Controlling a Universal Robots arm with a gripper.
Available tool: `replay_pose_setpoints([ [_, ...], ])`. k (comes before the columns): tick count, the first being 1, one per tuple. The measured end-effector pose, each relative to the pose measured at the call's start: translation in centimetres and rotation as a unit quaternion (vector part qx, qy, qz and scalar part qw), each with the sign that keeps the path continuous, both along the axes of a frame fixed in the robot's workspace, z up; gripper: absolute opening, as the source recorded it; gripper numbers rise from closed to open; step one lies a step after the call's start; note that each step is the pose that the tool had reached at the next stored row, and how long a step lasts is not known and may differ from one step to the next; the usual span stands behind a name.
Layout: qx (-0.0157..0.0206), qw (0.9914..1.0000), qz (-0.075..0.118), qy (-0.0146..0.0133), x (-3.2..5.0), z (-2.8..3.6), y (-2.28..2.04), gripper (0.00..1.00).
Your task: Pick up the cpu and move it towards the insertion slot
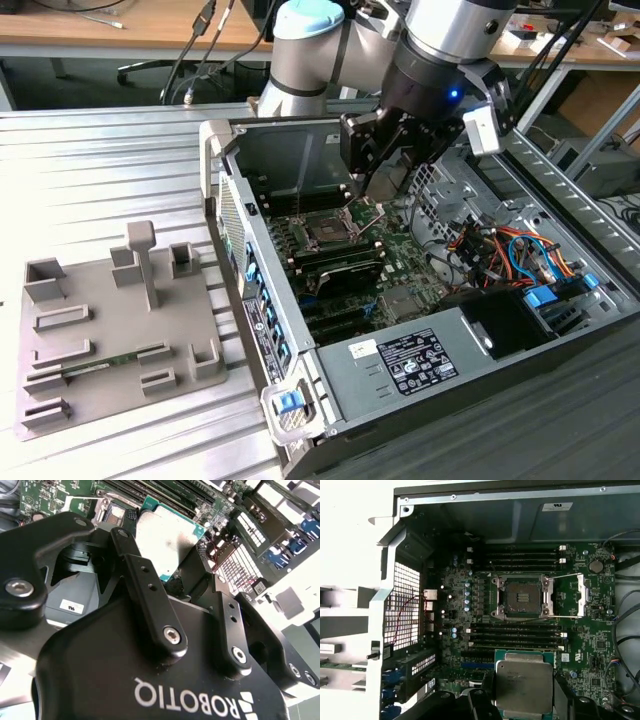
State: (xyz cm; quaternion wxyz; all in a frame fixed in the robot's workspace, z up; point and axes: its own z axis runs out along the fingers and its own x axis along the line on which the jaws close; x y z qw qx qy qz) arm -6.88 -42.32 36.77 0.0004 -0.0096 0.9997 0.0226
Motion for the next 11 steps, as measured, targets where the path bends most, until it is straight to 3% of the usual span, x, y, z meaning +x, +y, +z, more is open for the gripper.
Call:
replay_pose_setpoints([
  [11, 0.0000, 1.00000, 0.000, 0.0000, 0.64, -0.16, 0.00, 0.55],
])
